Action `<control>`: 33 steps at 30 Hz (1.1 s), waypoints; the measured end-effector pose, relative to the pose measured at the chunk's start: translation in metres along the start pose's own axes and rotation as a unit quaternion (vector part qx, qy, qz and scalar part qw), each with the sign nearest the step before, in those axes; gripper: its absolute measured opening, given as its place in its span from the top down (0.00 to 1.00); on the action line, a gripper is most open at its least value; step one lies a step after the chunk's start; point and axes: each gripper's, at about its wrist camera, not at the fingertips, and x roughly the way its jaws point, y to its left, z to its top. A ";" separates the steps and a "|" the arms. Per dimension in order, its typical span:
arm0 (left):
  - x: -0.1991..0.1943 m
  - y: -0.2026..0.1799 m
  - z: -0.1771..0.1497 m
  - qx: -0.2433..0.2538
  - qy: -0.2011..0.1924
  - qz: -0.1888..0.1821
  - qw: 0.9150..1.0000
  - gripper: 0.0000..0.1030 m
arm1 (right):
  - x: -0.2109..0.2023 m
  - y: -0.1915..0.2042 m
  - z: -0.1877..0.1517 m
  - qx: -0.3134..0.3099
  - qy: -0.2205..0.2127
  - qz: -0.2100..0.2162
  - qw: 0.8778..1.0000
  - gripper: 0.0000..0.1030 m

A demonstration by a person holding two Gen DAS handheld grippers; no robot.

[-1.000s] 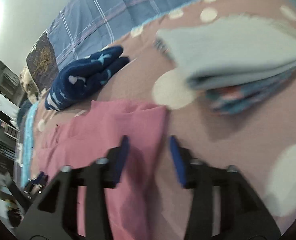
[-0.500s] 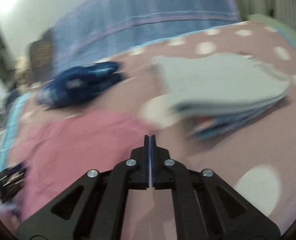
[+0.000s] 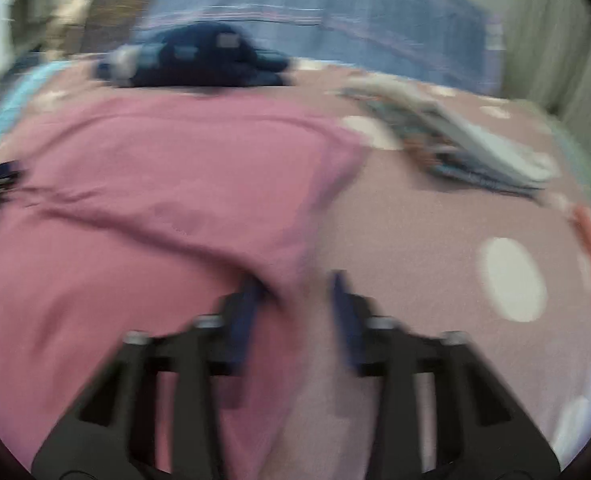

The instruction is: Fold small clothes

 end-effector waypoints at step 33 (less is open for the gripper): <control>0.003 0.012 -0.001 -0.029 0.000 -0.037 0.999 0.58 | 0.083 -0.041 0.084 0.036 0.021 -0.012 0.999 0.94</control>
